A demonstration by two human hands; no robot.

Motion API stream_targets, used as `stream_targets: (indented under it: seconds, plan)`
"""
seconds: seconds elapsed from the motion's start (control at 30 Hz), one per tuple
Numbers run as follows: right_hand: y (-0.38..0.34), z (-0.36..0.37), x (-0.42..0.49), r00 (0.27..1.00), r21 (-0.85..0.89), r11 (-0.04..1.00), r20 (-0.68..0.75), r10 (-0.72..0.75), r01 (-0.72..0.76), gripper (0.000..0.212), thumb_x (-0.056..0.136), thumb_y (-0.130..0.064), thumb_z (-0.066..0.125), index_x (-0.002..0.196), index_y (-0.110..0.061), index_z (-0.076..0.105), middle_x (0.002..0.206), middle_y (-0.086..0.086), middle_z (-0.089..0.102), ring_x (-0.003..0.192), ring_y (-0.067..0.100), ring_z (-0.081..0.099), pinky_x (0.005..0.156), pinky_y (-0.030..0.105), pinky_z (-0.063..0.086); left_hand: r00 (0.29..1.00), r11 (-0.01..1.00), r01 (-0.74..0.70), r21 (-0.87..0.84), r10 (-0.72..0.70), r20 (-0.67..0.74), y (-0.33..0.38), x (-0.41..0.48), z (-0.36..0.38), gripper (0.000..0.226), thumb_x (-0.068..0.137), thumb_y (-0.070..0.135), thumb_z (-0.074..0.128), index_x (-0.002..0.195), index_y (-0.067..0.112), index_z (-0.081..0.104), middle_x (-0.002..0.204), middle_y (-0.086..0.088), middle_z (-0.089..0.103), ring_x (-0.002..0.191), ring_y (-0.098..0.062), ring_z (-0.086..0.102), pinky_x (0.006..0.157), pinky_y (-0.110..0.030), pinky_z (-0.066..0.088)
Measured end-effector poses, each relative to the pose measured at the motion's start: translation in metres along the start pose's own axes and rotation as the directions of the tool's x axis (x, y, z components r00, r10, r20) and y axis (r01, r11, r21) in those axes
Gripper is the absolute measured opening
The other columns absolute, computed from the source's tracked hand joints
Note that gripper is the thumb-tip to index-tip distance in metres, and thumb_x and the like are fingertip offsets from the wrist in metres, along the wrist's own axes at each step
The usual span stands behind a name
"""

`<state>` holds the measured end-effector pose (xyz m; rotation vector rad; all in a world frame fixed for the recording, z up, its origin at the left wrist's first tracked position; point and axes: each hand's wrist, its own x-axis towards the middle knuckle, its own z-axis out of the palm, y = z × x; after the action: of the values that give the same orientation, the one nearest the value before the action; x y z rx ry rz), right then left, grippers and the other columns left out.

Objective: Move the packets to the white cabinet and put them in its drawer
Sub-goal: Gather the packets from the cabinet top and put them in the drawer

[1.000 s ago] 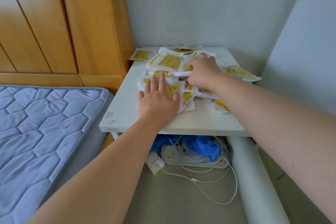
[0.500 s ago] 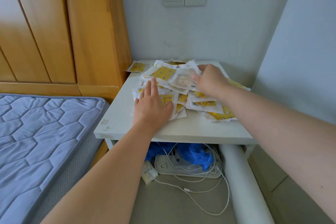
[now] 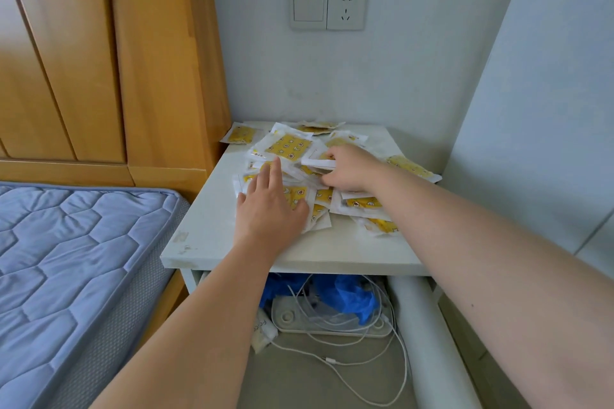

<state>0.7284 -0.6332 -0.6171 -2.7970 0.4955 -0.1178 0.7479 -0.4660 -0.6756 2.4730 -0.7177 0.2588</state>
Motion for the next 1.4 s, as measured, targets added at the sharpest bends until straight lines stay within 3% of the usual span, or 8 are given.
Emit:
stream_targets:
  seconds: [0.17,0.3,0.4,0.53,0.77,1.1,1.2,1.4]
  plan:
    - [-0.006,0.000,-0.001,0.996,-0.067,0.997,-0.079,-0.041,0.036,0.036,0.084,-0.007,0.053,0.117,-0.017,0.062,0.099,0.003,0.063,0.085,0.024,0.057,0.057,0.026,0.039,1.000,1.000,0.000,-0.007,0.001,0.013,0.000,0.000,0.000,0.079,0.089,0.044,0.046,0.153,0.023,0.004,0.160,0.002,0.012,0.147,-0.020,0.013,0.118,-0.045,0.018]
    - [-0.008,-0.003,-0.026,0.945,-0.059,0.996,-0.318,-0.083,0.068,0.046,0.087,0.004,0.044,0.128,-0.013,0.054,0.107,0.011,0.065,0.095,0.031,0.059,0.070,0.030,0.043,0.998,1.000,0.009,-0.018,-0.010,-0.065,-0.001,-0.001,-0.003,0.073,0.086,0.044,0.054,0.147,0.017,0.025,0.150,-0.001,0.030,0.138,-0.021,0.028,0.113,-0.041,0.027]
    - [-0.005,-0.006,-0.053,0.886,0.003,0.997,-0.458,-0.069,0.079,0.049,0.090,0.002,0.042,0.135,-0.015,0.048,0.105,0.013,0.066,0.095,0.035,0.060,0.073,0.032,0.041,0.987,0.997,-0.013,0.076,0.026,-0.162,0.000,-0.004,-0.006,0.050,0.084,0.049,0.055,0.123,0.018,0.046,0.125,0.001,0.045,0.117,-0.020,0.039,0.097,-0.034,0.035]
    - [0.005,-0.006,-0.103,0.833,0.239,0.960,-0.554,0.012,0.145,0.046,0.091,-0.002,0.041,0.133,-0.018,0.051,0.109,0.009,0.067,0.097,0.032,0.059,0.077,0.033,0.044,0.997,0.991,-0.062,0.119,0.066,-0.029,-0.001,-0.016,-0.010,0.044,0.090,0.055,0.046,0.117,0.021,0.055,0.121,0.003,0.049,0.118,-0.018,0.040,0.093,-0.034,0.036]
    - [0.040,0.037,-0.162,0.877,0.283,0.953,-0.478,0.046,0.104,0.051,0.092,-0.003,0.048,0.141,-0.016,0.044,0.140,0.006,0.051,0.124,0.029,0.050,0.098,0.032,0.038,0.982,0.990,-0.075,0.118,0.052,0.184,-0.004,-0.043,-0.017,0.093,0.076,0.075,0.052,0.148,0.023,0.026,0.153,0.006,0.022,0.143,-0.018,0.016,0.117,-0.039,0.021]
    - [0.048,0.038,-0.153,0.880,0.391,0.918,-0.456,0.131,0.066,0.044,0.097,-0.012,0.046,0.141,-0.016,0.042,0.109,0.015,0.066,0.092,0.032,0.062,0.068,0.025,0.036,0.997,1.000,-0.013,-0.013,0.014,0.079,-0.006,-0.040,-0.015,0.056,0.091,0.044,0.055,0.142,0.026,0.043,0.148,0.008,0.037,0.138,-0.016,0.029,0.109,-0.034,0.030]
    - [0.050,0.037,-0.153,0.897,0.383,0.920,-0.431,0.096,0.085,0.043,0.097,-0.013,0.046,0.139,-0.017,0.043,0.111,0.011,0.065,0.090,0.026,0.060,0.071,0.026,0.040,0.998,0.998,-0.003,-0.058,0.007,0.068,-0.009,-0.038,-0.016,0.051,0.092,0.037,0.058,0.140,0.026,0.047,0.148,0.006,0.040,0.138,-0.017,0.031,0.110,-0.033,0.029]
    - [0.050,0.035,-0.153,0.944,0.338,0.937,-0.329,0.031,0.087,0.050,0.094,-0.009,0.045,0.142,-0.021,0.041,0.127,0.005,0.059,0.114,0.025,0.052,0.091,0.029,0.040,0.992,1.000,-0.012,0.024,0.009,0.125,-0.010,-0.036,-0.016,0.059,0.090,0.047,0.057,0.144,0.028,0.042,0.153,0.007,0.033,0.142,-0.018,0.024,0.115,-0.037,0.026]
